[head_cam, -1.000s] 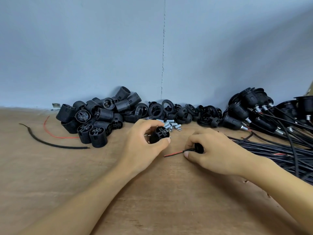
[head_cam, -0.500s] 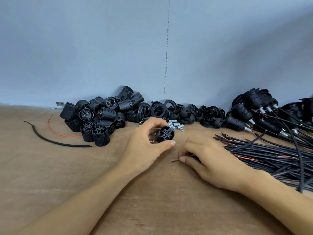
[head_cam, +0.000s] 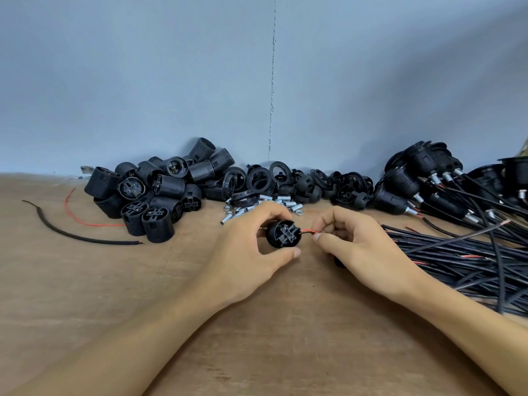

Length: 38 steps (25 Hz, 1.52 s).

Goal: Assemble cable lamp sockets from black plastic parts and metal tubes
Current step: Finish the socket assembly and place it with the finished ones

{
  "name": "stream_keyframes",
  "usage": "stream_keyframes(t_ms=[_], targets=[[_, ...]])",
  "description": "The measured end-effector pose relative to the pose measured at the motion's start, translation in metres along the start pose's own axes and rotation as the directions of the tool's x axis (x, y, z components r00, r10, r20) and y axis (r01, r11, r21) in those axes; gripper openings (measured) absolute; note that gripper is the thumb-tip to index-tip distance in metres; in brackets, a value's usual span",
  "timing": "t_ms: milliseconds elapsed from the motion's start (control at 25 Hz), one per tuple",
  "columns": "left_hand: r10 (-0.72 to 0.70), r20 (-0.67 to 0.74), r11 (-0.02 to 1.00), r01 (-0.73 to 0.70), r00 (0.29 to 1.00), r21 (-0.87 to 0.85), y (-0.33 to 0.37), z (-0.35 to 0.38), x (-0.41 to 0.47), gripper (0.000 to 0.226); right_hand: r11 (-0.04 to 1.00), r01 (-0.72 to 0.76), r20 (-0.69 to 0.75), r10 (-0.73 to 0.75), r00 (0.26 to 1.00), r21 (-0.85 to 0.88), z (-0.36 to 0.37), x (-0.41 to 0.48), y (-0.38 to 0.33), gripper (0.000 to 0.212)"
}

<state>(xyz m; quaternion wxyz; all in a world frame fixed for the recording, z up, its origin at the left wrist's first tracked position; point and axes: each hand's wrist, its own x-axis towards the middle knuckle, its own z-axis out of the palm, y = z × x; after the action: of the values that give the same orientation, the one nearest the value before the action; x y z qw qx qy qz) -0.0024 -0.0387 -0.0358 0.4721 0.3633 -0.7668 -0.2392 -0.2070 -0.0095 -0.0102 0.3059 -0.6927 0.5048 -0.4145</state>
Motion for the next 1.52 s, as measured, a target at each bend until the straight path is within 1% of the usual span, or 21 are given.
stream_keyframes(t_ms=[80, 160, 280, 560, 880, 1080, 1280, 1440, 1520], targets=[[0.032, 0.010, 0.999, -0.032, 0.999, 0.033, 0.001, 0.002, -0.001, 0.042, 1.000, 0.009, 0.014, -0.009, 1.000, 0.014, 0.000, -0.001, 0.002, 0.008], [0.046, -0.010, 0.998, -0.045, 0.999, 0.039, 0.001, 0.001, -0.002, 0.043, 0.999, 0.024, 0.020, -0.025, 0.999, 0.034, 0.001, -0.001, 0.002, 0.008], [0.039, -0.041, 0.999, -0.037, 0.998, 0.036, 0.001, 0.001, -0.002, 0.043, 0.997, 0.033, -0.001, -0.033, 0.999, 0.071, 0.000, -0.001, 0.004, 0.010], [0.047, -0.041, 0.996, -0.044, 0.998, 0.082, 0.001, 0.001, -0.002, 0.043, 0.987, 0.048, 0.018, -0.052, 0.999, 0.155, 0.000, -0.003, 0.001, 0.012], [0.065, -0.085, 0.987, -0.051, 0.994, 0.154, -0.001, 0.004, 0.001, 0.040, 0.962, -0.022, -0.006, 0.024, 1.000, 0.272, 0.005, 0.003, 0.002, 0.006], [0.082, -0.128, 0.978, -0.055, 0.988, 0.199, -0.002, 0.006, 0.001, 0.037, 0.966, -0.028, 0.000, 0.029, 1.000, 0.257, 0.009, 0.002, -0.001, 0.002], [0.101, -0.136, 0.974, -0.070, 0.986, 0.215, -0.003, 0.007, 0.001, 0.035, 0.972, -0.028, -0.033, 0.036, 0.999, 0.234, 0.011, 0.003, 0.000, 0.010], [0.104, -0.133, 0.972, -0.072, 0.986, 0.226, -0.004, 0.006, 0.001, 0.035, 0.960, 0.007, -0.040, 0.004, 0.999, 0.279, 0.012, 0.001, 0.000, 0.007], [0.098, -0.133, 0.970, -0.065, 0.986, 0.233, -0.004, 0.005, 0.001, 0.036, 0.955, 0.017, -0.067, 0.003, 0.998, 0.296, 0.010, 0.001, 0.001, 0.006]])
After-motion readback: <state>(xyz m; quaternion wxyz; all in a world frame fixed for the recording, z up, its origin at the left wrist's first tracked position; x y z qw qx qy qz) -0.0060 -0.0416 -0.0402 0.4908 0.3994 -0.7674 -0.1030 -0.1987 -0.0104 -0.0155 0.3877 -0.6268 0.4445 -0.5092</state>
